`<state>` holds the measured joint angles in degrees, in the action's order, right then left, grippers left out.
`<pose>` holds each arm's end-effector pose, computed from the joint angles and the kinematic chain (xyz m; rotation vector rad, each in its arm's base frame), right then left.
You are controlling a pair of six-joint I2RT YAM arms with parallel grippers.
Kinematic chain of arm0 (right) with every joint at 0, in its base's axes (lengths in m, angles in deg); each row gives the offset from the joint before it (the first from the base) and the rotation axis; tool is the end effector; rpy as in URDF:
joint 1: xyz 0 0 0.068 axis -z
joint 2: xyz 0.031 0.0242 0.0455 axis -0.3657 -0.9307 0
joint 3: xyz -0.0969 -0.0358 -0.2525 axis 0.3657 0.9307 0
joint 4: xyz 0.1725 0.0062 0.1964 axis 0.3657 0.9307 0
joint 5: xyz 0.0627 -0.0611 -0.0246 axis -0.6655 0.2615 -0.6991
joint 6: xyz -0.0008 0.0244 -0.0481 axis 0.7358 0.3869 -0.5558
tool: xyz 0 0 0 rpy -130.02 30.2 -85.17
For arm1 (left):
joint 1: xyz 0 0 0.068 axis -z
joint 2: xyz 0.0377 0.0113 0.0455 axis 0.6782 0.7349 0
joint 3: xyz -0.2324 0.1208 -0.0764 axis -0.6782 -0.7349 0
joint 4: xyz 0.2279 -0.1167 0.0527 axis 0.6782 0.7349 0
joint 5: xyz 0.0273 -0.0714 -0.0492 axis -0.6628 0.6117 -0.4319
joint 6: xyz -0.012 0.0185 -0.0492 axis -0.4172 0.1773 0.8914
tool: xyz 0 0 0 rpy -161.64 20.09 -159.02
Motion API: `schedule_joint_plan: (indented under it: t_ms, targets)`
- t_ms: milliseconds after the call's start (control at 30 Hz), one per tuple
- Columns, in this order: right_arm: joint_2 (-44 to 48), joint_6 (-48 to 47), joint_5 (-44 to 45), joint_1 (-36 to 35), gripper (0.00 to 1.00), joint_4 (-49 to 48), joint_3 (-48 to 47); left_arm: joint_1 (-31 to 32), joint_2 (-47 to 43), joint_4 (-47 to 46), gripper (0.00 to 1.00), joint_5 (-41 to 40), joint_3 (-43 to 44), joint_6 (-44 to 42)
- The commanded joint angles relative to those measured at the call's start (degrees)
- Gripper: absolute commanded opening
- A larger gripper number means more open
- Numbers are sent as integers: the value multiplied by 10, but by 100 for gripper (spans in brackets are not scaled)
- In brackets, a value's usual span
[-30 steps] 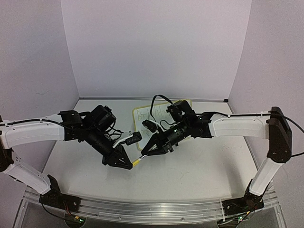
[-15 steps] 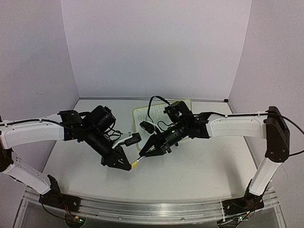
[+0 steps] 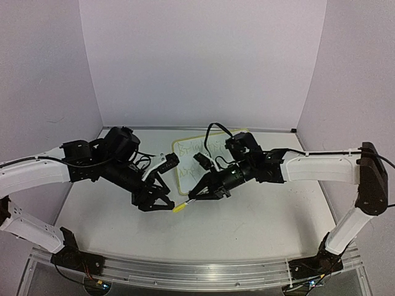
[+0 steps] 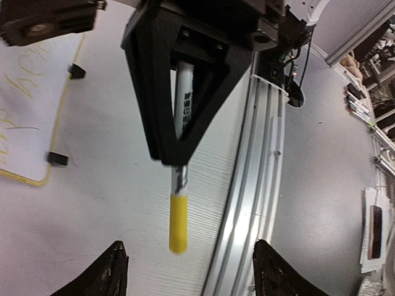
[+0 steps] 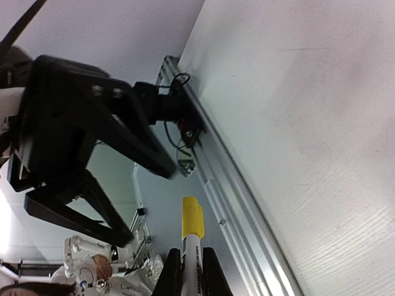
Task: Write a sentence on the whiteboard
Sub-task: Insert the whiteboard marker without the cap into the pen cap, then put down the whiteboard marker at the center of the board.
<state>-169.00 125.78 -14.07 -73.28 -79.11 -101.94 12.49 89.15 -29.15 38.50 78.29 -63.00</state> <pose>0.2060 0.3081 0.2541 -0.9038 2.3824 1.8028 0.1365 -0.2275 0.2948 1.4619 2.0126 -1.0191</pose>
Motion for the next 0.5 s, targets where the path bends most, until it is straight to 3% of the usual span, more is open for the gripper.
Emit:
schedule_joint_plan:
  t_ms: [0,133,233,333,467]
  targets:
    - [49,-6,137,32,0,8,50,-10,-61,-25,73,-152,-22,46]
    - [35,7,199,32,0,10,76,-43,-87,-45,80,-204,-50,121]
    - [14,19,226,36,3,9,86,-104,-77,-64,85,-202,-61,191]
    - [5,19,246,41,18,9,92,-156,-54,-66,85,-204,-60,231]
    - [11,11,276,57,39,10,105,-177,-38,-86,88,-228,-63,249]
